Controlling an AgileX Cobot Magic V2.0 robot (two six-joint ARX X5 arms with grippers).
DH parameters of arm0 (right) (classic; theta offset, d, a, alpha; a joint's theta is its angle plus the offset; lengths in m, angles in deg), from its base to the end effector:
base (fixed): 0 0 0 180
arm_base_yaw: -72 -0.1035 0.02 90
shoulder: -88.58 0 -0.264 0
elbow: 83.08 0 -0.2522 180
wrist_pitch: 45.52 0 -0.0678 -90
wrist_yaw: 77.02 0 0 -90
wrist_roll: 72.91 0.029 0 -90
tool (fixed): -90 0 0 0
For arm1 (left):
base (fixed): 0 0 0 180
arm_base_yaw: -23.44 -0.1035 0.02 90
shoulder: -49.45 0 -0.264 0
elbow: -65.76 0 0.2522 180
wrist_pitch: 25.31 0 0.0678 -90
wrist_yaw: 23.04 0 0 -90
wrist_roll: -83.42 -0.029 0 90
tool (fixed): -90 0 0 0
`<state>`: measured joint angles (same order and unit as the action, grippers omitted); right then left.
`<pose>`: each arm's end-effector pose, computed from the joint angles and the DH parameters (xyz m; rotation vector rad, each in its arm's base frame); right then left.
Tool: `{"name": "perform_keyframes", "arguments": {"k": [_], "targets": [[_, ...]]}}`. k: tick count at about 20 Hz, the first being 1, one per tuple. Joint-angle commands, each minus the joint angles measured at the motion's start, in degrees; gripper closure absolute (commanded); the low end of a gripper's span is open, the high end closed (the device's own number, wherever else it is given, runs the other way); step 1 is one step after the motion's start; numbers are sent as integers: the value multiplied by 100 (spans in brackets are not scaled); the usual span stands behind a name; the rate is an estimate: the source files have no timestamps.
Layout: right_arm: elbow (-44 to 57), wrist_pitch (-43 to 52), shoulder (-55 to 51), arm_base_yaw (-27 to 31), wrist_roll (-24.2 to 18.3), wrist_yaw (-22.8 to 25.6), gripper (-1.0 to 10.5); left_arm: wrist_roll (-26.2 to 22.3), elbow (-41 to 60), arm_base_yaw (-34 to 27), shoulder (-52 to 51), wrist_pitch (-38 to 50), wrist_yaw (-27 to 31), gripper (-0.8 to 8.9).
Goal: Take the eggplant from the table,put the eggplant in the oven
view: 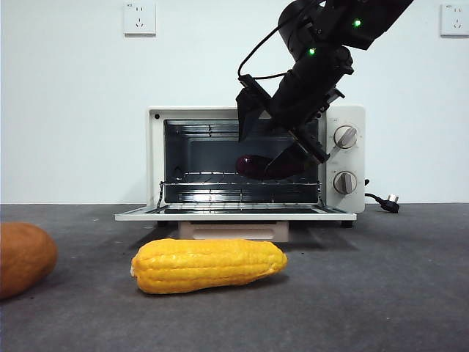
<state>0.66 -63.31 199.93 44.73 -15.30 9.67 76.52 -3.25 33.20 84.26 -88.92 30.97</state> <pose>0.3911 0.2035 0.2312 0.8338 0.7707 0.1866 0.0871 -0.0323 0.3511 -0.0080 0.4650 -0.8094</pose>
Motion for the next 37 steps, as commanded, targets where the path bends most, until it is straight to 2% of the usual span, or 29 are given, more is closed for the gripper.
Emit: {"name": "perform_keyframes", "arguments": {"k": [1, 4, 7, 12, 15, 18, 24, 34, 37], "targets": [[-22, -160, -120, -17, -85, -11, 595, -83, 37, 11, -4, 7, 0, 819], [-24, -474, -498, -15, -195, 28, 595, -109, 37, 101, -2, 17, 0, 819], [-26, -868, -999, -15, -575, 50, 595, -122, 37, 210, 11, 20, 2, 819], [-26, -1790, -2179, -15, -2251, -251, 596, -120, 37, 234, 63, 175, 22, 819], [-26, -2444, -2975, -15, -3324, -247, 597, -120, 37, 234, 192, 240, 22, 819], [-26, -2863, -3499, -15, -3842, -227, 599, -120, 37, 234, 299, 240, 22, 819], [-26, -3713, -4378, -15, -4511, -227, 599, -120, 37, 234, 492, 306, 20, 819], [-26, -5643, -5209, -15, -5171, -385, 604, -120, 37, 234, 815, 586, 33, 819], [-26, -6089, -5353, -15, -5257, -385, 616, -118, 37, 232, 951, 848, 273, 819]]}}
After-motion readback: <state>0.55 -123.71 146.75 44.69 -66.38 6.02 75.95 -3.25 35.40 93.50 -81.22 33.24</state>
